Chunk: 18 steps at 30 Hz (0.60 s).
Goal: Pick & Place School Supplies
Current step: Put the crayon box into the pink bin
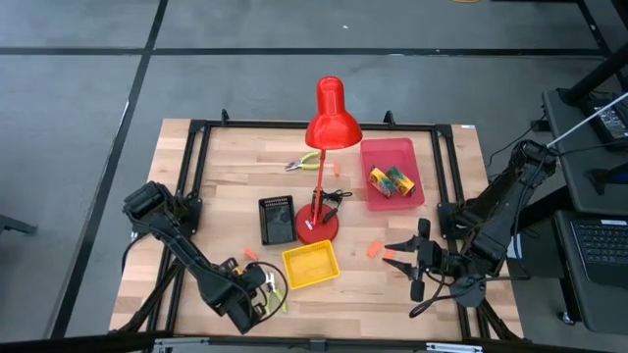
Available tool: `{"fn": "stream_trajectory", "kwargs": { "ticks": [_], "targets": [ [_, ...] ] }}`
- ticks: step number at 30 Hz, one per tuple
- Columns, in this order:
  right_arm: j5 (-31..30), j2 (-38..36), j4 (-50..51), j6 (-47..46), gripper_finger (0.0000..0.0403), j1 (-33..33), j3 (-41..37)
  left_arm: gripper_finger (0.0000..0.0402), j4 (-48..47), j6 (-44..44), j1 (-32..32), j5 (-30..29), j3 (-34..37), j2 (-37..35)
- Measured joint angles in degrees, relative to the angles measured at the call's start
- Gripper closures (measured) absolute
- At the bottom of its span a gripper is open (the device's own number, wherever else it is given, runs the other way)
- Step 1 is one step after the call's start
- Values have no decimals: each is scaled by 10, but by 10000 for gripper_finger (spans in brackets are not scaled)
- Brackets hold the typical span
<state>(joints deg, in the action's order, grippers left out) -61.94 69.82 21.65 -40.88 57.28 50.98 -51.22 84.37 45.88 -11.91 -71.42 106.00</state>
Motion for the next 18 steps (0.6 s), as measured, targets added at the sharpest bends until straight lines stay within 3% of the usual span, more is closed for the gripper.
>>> {"fn": "stream_trajectory", "kwargs": {
  "ticks": [9,18],
  "targets": [
    [-2,0,5,-2,256,8,0,400,0,-36,-23,-9,0,0],
    [-11,0,6,-3,256,15,0,400,0,-13,-10,9,0,0]
  ]
}}
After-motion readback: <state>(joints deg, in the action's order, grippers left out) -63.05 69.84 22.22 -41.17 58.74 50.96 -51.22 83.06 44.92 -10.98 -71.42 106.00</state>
